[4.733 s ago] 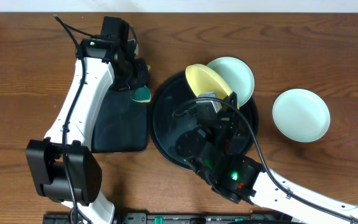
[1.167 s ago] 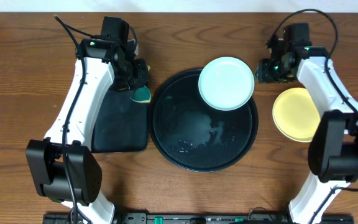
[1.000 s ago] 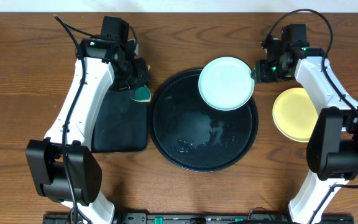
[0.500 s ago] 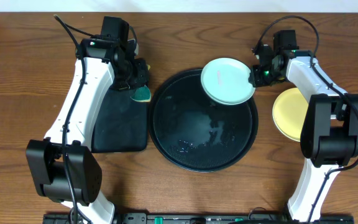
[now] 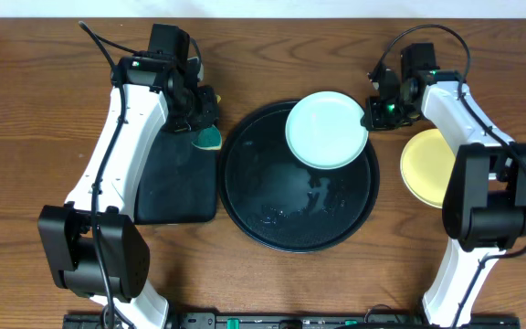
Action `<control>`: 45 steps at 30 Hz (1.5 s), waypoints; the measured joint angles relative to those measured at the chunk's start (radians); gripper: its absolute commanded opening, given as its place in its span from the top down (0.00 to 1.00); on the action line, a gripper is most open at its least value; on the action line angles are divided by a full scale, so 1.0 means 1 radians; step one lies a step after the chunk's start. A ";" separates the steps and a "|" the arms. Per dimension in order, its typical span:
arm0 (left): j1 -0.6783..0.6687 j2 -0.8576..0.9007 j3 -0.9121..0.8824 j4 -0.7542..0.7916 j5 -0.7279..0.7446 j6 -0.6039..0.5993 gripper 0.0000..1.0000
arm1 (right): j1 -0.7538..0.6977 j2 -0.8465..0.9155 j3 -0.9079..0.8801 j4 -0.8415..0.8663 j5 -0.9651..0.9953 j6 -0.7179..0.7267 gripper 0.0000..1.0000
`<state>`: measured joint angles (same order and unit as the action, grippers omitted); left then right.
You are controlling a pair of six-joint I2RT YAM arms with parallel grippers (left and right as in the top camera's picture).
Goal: Clean dirty plates on tray and stack at the side
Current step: 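Move the right gripper to the remaining mint plate rim on the tray, then bring the sponge in the left gripper onto the mint plate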
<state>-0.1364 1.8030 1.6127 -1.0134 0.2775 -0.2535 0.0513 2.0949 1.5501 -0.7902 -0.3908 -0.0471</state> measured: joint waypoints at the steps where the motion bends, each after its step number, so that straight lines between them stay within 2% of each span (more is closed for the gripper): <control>1: 0.000 0.000 0.000 0.000 0.000 0.000 0.93 | 0.006 -0.011 0.000 -0.021 -0.002 0.005 0.99; 11: 0.000 0.000 0.000 0.000 0.000 0.000 0.92 | 0.143 -0.062 -0.019 -0.114 0.006 0.099 0.99; 18: -0.024 0.000 0.000 -0.007 -0.043 0.000 0.93 | 0.217 -0.062 -0.137 -0.020 0.063 0.211 0.99; 26: -0.134 0.000 0.000 -0.003 -0.109 -0.010 0.93 | 0.218 -0.092 -0.281 0.146 0.057 0.317 0.99; 34: -0.266 0.012 -0.037 0.109 -0.127 -0.031 0.93 | 0.217 -0.108 -0.317 0.193 0.050 0.343 0.99; 40: -0.352 0.113 -0.041 0.195 -0.127 -0.059 0.93 | 0.217 -0.110 -0.322 0.200 0.049 0.349 0.99; 45: -0.395 0.215 -0.043 0.198 -0.127 -0.090 0.93 | 0.217 -0.111 -0.322 0.200 0.049 0.351 0.99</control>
<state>-0.5316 2.0178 1.5696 -0.8150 0.1501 -0.3439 0.2687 1.9842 1.2282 -0.5900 -0.3416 0.3038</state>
